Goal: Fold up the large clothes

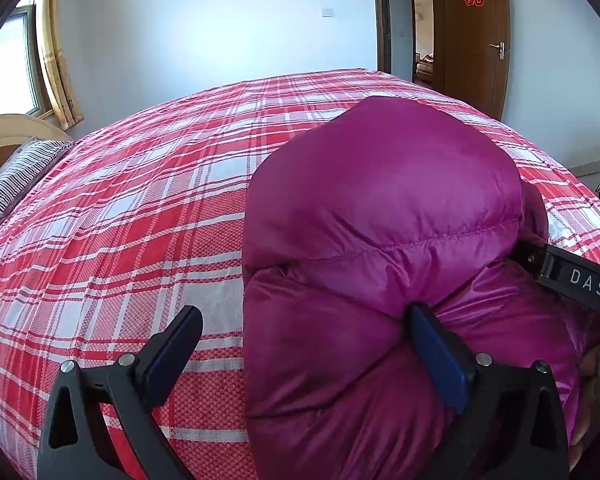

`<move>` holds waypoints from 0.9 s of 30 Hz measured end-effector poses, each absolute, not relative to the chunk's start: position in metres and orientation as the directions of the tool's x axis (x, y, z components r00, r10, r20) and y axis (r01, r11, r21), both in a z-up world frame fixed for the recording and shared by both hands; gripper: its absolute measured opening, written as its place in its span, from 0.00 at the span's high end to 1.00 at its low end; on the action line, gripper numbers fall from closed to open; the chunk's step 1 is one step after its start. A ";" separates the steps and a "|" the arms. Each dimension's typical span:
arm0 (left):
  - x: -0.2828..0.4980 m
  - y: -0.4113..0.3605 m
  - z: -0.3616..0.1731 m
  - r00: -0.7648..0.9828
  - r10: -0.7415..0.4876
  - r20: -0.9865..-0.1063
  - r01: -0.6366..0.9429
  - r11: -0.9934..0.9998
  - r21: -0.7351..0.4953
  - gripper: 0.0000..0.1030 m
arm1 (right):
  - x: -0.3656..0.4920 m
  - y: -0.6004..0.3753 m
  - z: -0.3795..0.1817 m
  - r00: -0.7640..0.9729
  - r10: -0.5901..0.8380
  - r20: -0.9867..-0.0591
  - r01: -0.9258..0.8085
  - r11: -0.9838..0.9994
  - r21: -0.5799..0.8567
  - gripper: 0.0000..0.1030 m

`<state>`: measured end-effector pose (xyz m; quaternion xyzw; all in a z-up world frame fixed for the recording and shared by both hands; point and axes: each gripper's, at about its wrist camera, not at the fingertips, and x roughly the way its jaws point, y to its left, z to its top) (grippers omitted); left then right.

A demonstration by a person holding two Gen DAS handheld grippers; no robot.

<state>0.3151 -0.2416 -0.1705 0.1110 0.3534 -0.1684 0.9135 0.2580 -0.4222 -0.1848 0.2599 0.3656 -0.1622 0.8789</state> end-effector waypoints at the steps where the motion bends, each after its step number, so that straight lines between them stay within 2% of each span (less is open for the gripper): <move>1: 0.315 -0.242 -0.171 0.694 -0.229 -0.682 0.386 0.919 0.084 0.01 | 0.258 -0.422 -0.185 0.681 -0.094 -0.726 0.475 0.812 0.340 0.24; 8: 0.318 -0.235 -0.171 0.667 -0.274 -0.693 0.404 0.915 0.028 0.01 | 0.255 -0.423 -0.183 0.694 -0.088 -0.715 0.467 0.811 0.353 0.24; 12: 0.318 -0.201 -0.168 0.606 -0.412 -0.681 0.405 0.896 -0.181 0.01 | 0.232 -0.429 -0.174 0.771 -0.074 -0.632 0.439 0.781 0.444 0.22; 14: 0.313 -0.187 -0.166 0.602 -0.455 -0.657 0.396 0.884 -0.249 0.01 | 0.213 -0.433 -0.163 0.846 -0.048 -0.531 0.368 0.773 0.517 0.17; 16: 0.311 -0.180 -0.167 0.572 -0.497 -0.652 0.402 0.863 -0.306 0.01 | 0.198 -0.438 -0.156 0.863 -0.097 -0.496 0.387 0.758 0.525 0.15; 19: 0.312 -0.178 -0.171 0.513 -0.548 -0.661 0.431 0.830 -0.354 0.01 | 0.189 -0.455 -0.157 0.831 -0.139 -0.538 0.461 0.713 0.528 0.14; 22: 0.320 -0.178 -0.179 0.447 -0.594 -0.669 0.437 0.798 -0.415 0.01 | 0.201 -0.469 -0.169 0.781 -0.069 -0.621 0.474 0.714 0.516 0.21; 27: 0.322 -0.184 -0.182 0.428 -0.613 -0.664 0.459 0.781 -0.424 0.01 | 0.223 -0.473 -0.181 0.767 0.091 -0.635 0.359 0.760 0.542 0.27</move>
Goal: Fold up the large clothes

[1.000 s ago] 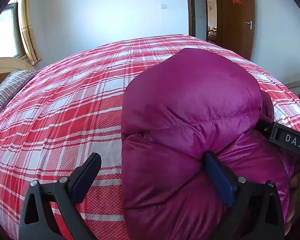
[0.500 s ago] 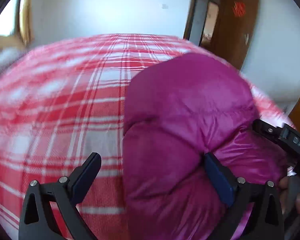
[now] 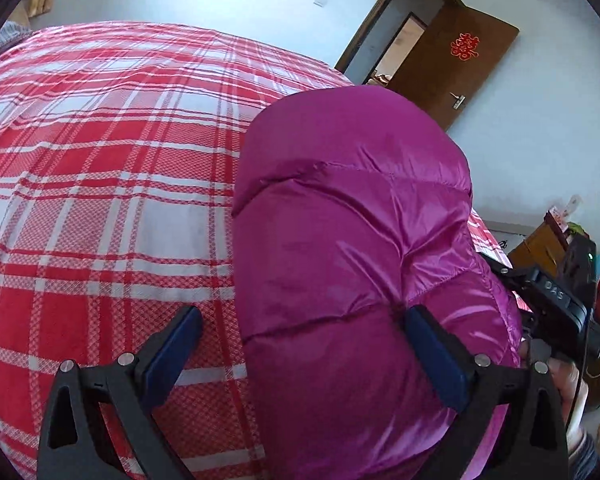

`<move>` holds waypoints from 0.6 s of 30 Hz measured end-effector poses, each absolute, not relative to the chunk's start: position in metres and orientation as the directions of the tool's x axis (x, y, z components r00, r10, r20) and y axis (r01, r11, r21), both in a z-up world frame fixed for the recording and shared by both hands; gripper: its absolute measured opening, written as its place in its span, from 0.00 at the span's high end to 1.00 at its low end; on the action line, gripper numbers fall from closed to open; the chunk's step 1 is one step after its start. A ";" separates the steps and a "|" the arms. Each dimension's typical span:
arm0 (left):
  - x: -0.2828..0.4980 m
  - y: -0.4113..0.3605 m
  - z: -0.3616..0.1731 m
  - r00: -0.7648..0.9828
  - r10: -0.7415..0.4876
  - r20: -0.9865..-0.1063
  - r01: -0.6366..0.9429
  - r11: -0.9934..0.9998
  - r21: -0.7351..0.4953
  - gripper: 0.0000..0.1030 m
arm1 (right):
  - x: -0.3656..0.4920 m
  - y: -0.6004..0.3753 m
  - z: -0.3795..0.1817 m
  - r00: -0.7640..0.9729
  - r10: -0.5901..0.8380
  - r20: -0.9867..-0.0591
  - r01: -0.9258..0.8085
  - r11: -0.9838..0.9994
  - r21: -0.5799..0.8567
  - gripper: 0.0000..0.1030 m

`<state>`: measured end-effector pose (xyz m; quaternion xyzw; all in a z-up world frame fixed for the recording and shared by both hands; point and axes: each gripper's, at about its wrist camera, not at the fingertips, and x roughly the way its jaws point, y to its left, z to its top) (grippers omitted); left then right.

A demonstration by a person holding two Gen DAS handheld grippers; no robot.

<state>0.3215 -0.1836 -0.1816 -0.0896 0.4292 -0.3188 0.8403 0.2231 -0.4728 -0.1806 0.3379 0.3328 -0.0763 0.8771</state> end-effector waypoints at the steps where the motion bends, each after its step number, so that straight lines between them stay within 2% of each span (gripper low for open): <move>1: 0.320 -0.185 -0.181 0.426 -0.614 -0.664 0.465 0.778 -0.422 0.01 | 0.227 -0.472 -0.183 0.752 0.099 -0.652 0.355 0.772 0.527 0.27; 3: 0.318 -0.186 -0.181 0.415 -0.625 -0.661 0.477 0.768 -0.427 0.01 | 0.232 -0.470 -0.184 0.741 0.109 -0.663 0.339 0.791 0.509 0.29; 7: 0.314 -0.192 -0.179 0.387 -0.643 -0.661 0.514 0.745 -0.424 0.03 | 0.237 -0.467 -0.191 0.746 0.202 -0.635 0.250 0.798 0.548 0.51; 8: 0.313 -0.193 -0.178 0.380 -0.648 -0.660 0.525 0.738 -0.423 0.06 | 0.239 -0.467 -0.192 0.745 0.216 -0.631 0.237 0.798 0.553 0.55; 9: 0.310 -0.196 -0.176 0.362 -0.664 -0.654 0.547 0.720 -0.428 0.14 | 0.240 -0.468 -0.194 0.738 0.243 -0.630 0.223 0.793 0.567 0.60; 11: 0.306 -0.199 -0.173 0.370 -0.654 -0.660 0.560 0.724 -0.403 0.19 | 0.244 -0.467 -0.195 0.731 0.266 -0.628 0.214 0.785 0.581 0.67; 12: 0.303 -0.201 -0.170 0.373 -0.650 -0.662 0.570 0.723 -0.390 0.25 | 0.245 -0.466 -0.195 0.727 0.287 -0.624 0.201 0.780 0.593 0.71; 16: 0.293 -0.203 -0.157 0.405 -0.630 -0.663 0.585 0.736 -0.342 0.44 | 0.245 -0.459 -0.189 0.739 0.254 -0.624 0.190 0.810 0.555 0.79; 18: 0.287 -0.199 -0.148 0.419 -0.628 -0.656 0.587 0.738 -0.332 0.50 | 0.240 -0.454 -0.184 0.751 0.244 -0.613 0.187 0.813 0.552 0.80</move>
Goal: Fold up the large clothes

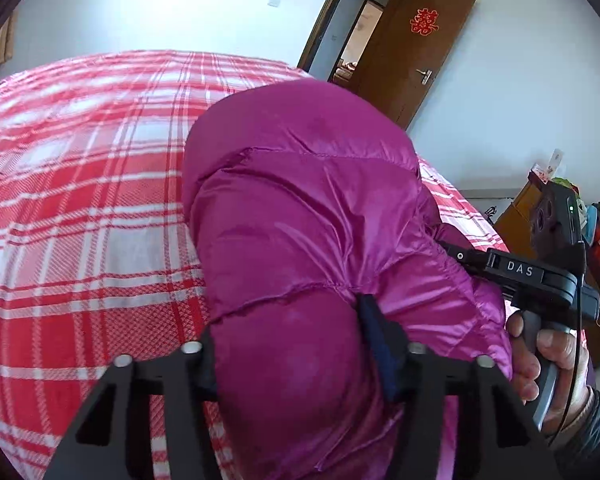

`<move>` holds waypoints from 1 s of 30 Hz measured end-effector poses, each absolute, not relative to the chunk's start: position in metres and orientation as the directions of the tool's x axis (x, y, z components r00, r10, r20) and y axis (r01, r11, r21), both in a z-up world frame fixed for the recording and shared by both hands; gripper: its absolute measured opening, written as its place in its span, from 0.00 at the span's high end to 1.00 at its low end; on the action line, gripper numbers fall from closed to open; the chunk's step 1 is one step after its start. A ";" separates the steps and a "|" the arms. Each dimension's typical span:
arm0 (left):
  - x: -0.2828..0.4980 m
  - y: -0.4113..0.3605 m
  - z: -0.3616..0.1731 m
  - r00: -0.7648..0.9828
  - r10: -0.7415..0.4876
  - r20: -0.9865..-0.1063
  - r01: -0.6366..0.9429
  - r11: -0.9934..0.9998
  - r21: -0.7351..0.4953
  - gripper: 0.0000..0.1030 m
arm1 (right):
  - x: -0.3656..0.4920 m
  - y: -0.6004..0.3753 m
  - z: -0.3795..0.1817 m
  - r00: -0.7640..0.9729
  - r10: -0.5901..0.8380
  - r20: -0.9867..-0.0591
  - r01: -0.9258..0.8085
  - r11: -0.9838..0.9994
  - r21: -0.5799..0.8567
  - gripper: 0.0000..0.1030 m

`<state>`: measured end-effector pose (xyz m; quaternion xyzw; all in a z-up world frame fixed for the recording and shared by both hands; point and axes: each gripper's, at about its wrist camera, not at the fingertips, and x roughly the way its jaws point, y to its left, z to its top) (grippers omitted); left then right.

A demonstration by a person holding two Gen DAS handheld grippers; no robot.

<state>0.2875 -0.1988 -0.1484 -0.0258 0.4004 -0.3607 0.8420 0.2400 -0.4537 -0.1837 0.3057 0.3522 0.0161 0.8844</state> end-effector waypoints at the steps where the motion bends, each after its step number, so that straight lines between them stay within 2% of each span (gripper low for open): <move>1: 0.283 -0.197 -0.143 0.427 -0.630 -0.649 0.590 0.738 -0.329 0.54 | 0.234 -0.455 -0.182 0.755 0.244 -0.609 0.184 0.812 0.554 0.81; 6: 0.259 -0.178 -0.118 0.468 -0.633 -0.617 0.599 0.740 -0.305 0.61 | 0.218 -0.441 -0.170 0.780 0.252 -0.573 0.146 0.817 0.558 0.82; 13: 0.224 -0.126 -0.092 0.546 -0.606 -0.579 0.577 0.773 -0.264 0.63 | 0.212 -0.399 -0.146 0.792 0.334 -0.511 0.041 0.806 0.590 0.82; 22: 0.201 -0.033 -0.081 0.649 -0.519 -0.556 0.458 0.850 -0.259 0.63 | 0.238 -0.315 -0.132 0.751 0.459 -0.475 -0.117 0.800 0.588 0.82; 30: 0.189 0.041 -0.086 0.718 -0.423 -0.553 0.336 0.906 -0.258 0.64 | 0.268 -0.233 -0.131 0.681 0.549 -0.484 -0.229 0.788 0.572 0.82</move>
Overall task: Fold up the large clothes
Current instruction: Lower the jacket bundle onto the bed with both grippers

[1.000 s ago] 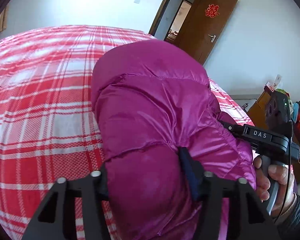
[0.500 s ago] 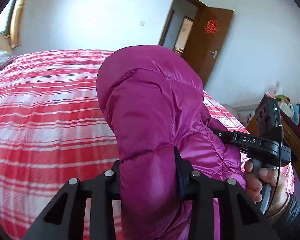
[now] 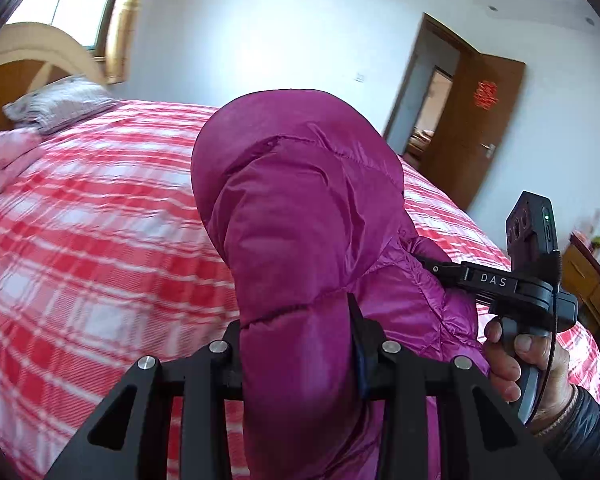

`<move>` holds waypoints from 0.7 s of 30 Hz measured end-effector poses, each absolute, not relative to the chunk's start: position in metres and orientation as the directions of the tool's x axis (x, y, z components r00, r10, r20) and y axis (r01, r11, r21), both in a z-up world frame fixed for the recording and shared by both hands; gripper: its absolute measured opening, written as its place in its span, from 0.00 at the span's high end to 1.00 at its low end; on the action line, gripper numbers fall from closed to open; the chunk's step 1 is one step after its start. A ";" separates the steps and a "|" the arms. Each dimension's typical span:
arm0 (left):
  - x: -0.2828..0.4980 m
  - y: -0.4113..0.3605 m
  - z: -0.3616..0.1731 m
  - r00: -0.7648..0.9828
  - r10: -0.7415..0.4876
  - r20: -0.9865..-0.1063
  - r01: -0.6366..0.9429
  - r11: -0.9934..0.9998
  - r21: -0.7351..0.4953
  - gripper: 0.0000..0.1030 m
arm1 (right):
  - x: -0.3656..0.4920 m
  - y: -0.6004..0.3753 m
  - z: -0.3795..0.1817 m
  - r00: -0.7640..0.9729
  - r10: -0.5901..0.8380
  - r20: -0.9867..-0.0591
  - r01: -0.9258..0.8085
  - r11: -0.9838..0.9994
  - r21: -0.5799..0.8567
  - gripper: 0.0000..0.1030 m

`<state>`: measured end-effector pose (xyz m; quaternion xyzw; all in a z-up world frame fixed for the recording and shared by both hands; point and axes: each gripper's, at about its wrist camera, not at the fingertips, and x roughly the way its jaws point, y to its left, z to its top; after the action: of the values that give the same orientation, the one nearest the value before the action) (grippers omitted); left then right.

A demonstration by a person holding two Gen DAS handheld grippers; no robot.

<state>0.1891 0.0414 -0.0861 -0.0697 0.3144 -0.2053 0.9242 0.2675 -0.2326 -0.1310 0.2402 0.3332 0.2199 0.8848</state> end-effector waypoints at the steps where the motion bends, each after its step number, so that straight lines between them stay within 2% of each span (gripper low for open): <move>1: 0.187 0.049 -0.087 0.724 -0.413 -0.553 0.323 0.911 -0.258 0.64 | 0.270 -0.223 -0.130 0.672 0.558 -0.487 -0.241 0.787 0.568 0.82; 12: 0.172 0.123 -0.097 0.766 -0.324 -0.556 0.200 0.941 -0.273 0.64 | 0.292 -0.135 -0.130 0.581 0.627 -0.519 -0.331 0.765 0.553 0.82; 21: 0.171 0.156 -0.113 0.759 -0.296 -0.580 0.140 0.944 -0.299 0.64 | 0.303 -0.092 -0.146 0.522 0.645 -0.558 -0.359 0.760 0.542 0.82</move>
<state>0.1708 0.1559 -0.1132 -0.1193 0.3266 -0.1174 0.9302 0.3026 -0.0923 -0.1458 0.1830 0.3905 0.2944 0.8529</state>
